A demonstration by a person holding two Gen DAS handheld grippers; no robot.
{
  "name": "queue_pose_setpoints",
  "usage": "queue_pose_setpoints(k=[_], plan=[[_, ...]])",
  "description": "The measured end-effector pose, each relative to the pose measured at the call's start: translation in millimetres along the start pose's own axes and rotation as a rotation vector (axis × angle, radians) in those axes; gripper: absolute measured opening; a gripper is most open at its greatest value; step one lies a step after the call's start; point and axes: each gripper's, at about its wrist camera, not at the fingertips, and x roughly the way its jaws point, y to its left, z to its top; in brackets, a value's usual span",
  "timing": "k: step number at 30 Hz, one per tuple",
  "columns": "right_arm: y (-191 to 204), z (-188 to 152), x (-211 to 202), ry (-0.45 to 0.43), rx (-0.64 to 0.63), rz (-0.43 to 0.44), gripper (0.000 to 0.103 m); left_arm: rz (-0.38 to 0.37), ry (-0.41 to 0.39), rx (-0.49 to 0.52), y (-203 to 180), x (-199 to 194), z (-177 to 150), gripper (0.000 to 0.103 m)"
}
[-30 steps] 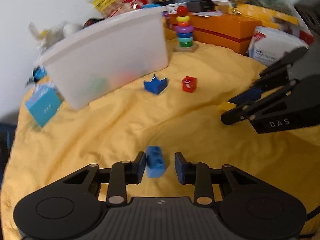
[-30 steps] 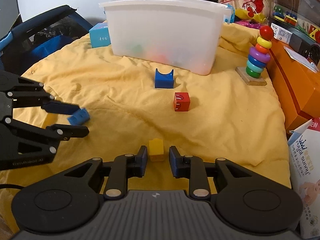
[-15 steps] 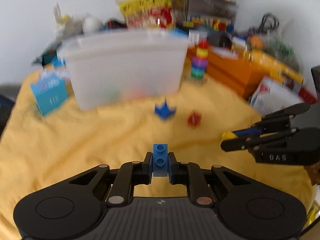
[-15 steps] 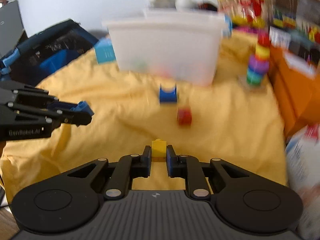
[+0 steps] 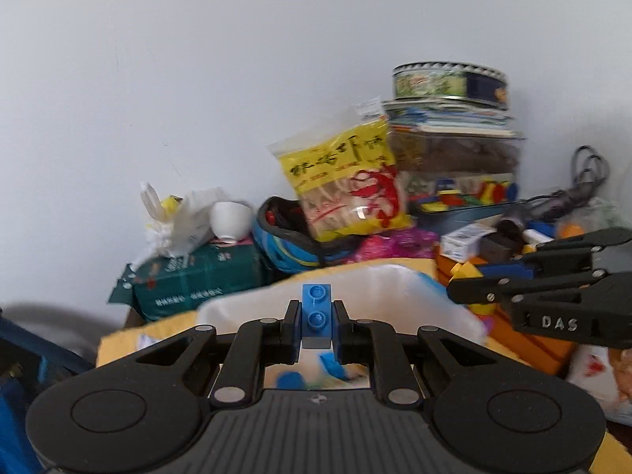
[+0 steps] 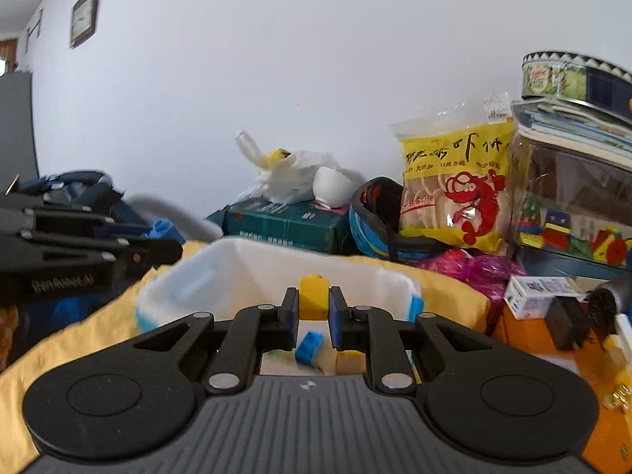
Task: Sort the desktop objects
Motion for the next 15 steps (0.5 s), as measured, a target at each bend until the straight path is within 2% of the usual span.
queue_pose_setpoints(k=[4,8,10,12,15], plan=[[-2,9,35,0.034,0.051,-0.018,0.017,0.050,0.034,0.011,11,38,6,0.017],[3,1,65,0.106,0.047,-0.038,0.019,0.091,0.135,0.022,16,78,-4,0.019],[3,-5,68,0.125,0.043,-0.041,0.026,0.096,0.147,0.010,15,80,-9,0.032],[2,-10,60,0.100,0.045,-0.037,0.030,0.081,0.122,0.006,12,69,-14,0.049],[-1,-18,38,0.059,0.032,-0.036,0.031,0.068,0.090,0.005,5,48,-20,0.052]])
